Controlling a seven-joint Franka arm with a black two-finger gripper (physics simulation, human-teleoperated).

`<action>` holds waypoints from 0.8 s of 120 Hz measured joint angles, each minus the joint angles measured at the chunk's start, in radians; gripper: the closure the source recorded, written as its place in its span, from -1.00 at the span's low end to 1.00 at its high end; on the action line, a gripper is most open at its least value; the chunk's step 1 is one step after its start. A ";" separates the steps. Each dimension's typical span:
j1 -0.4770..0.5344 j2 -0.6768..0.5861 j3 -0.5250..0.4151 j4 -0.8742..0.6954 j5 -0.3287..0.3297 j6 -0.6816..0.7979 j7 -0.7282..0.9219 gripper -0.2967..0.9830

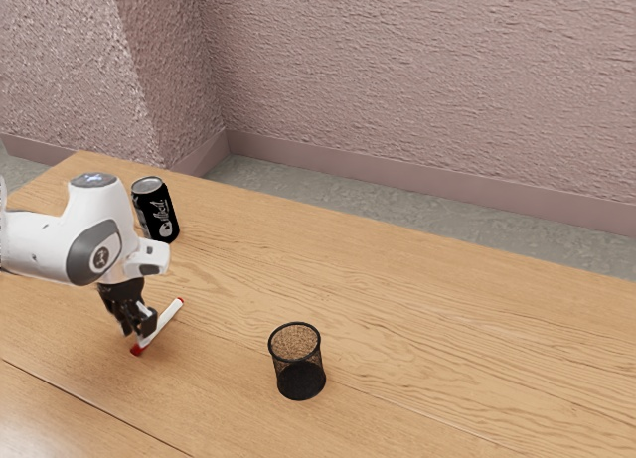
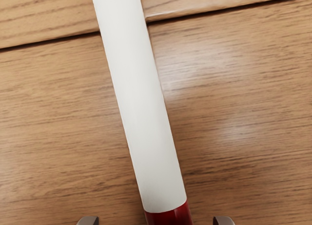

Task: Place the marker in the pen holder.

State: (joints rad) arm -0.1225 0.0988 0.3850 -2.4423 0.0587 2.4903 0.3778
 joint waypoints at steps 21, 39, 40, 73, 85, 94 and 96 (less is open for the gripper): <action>0.001 0.009 0.000 0.001 -0.004 0.015 0.005 0.23; -0.001 0.021 0.000 0.003 -0.009 0.024 0.008 0.30; -0.001 0.021 0.000 0.003 -0.010 0.024 0.008 0.30; -0.006 0.035 -0.001 0.003 -0.013 0.039 0.011 0.42; -0.007 0.043 -0.001 0.003 -0.013 0.043 0.011 0.44; -0.008 0.049 -0.001 0.003 -0.015 0.045 0.011 0.44; -0.008 0.050 -0.001 0.003 -0.016 0.046 0.011 0.44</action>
State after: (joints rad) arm -0.1303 0.1489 0.3837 -2.4397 0.0431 2.5362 0.3884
